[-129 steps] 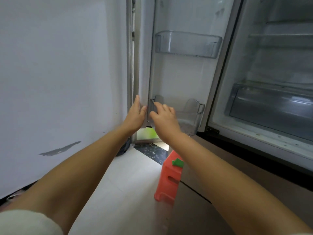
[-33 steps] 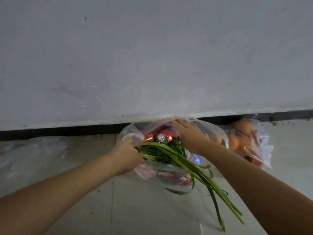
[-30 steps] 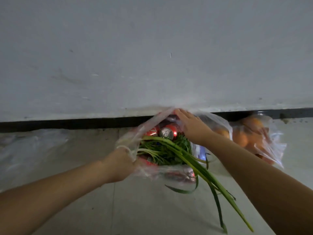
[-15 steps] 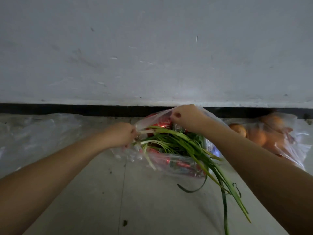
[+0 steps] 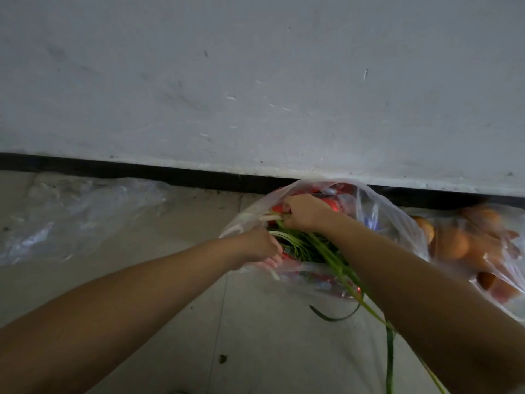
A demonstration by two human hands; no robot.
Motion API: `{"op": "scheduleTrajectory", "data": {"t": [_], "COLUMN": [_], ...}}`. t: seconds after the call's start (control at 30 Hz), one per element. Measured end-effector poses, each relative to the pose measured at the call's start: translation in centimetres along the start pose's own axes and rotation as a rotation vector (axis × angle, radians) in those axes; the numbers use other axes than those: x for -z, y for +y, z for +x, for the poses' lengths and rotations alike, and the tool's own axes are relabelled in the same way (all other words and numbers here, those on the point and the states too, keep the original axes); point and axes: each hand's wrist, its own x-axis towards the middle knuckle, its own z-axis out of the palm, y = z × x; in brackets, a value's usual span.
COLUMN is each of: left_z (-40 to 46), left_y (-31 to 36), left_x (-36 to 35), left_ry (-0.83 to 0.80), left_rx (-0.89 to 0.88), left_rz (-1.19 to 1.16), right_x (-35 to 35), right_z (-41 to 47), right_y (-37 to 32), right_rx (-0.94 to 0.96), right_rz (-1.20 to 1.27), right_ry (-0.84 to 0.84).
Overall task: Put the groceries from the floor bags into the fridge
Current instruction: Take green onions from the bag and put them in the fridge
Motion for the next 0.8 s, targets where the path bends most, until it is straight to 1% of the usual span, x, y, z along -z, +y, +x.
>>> {"op": "scheduleTrajectory", "data": {"t": [0.07, 0.13, 0.17, 0.23, 0.3, 0.37, 0.4, 0.47, 0.53, 0.6, 0.67, 0.73, 0.8], "left_z": [0.3, 1.0, 1.5, 2.4, 2.8, 3.3, 3.5, 4.0, 4.1, 4.3, 4.5, 4.8, 4.4], "left_y": [-0.3, -0.5, -0.6, -0.7, -0.9, -0.8, -0.6, -0.1, 0.4, 0.5, 0.2, -0.2, -0.3], "left_x": [-1.5, -2.7, -3.1, -3.5, -3.7, -3.8, -3.8, -4.1, -4.6, -5.1, -5.3, -5.1, -4.8], "left_ry": [0.029, 0.092, 0.133, 0.212, 0.243, 0.311, 0.349, 0.353, 0.325, 0.321, 0.337, 0.345, 0.355], "left_rx": [0.080, 0.092, 0.086, 0.080, 0.070, 0.100, 0.118, 0.102, 0.079, 0.052, 0.034, 0.012, -0.002], "left_rz": [-0.367, -0.685, -0.796, -0.947, -1.072, -1.162, -1.194, -1.278, -1.401, -1.481, -1.503, -1.462, -1.404], "right_x": [0.7, 1.9, 2.4, 3.3, 4.0, 4.4, 4.4, 3.6, 2.0, 0.1, -1.3, -1.6, -0.9], "right_z": [-0.3, -0.8, -1.1, -1.7, -2.4, -3.0, -3.1, -3.0, -2.6, -1.9, -1.6, -1.7, -2.0], "right_y": [-0.3, 0.1, 0.4, 1.1, 1.9, 2.6, 2.9, 2.9, 2.1, 1.1, 0.5, 0.5, 0.8], "right_rx": [0.004, 0.006, 0.001, -0.015, -0.043, -0.064, -0.064, -0.048, -0.039, -0.024, -0.025, -0.021, -0.049], "right_rz": [0.037, 0.105, 0.174, 0.346, 0.545, 0.629, 0.603, 0.445, 0.213, 0.043, 0.037, 0.086, 0.200], "right_ry": [-0.089, -0.138, -0.141, -0.129, -0.130, -0.149, -0.145, -0.098, -0.054, -0.076, -0.060, -0.035, -0.047]}}
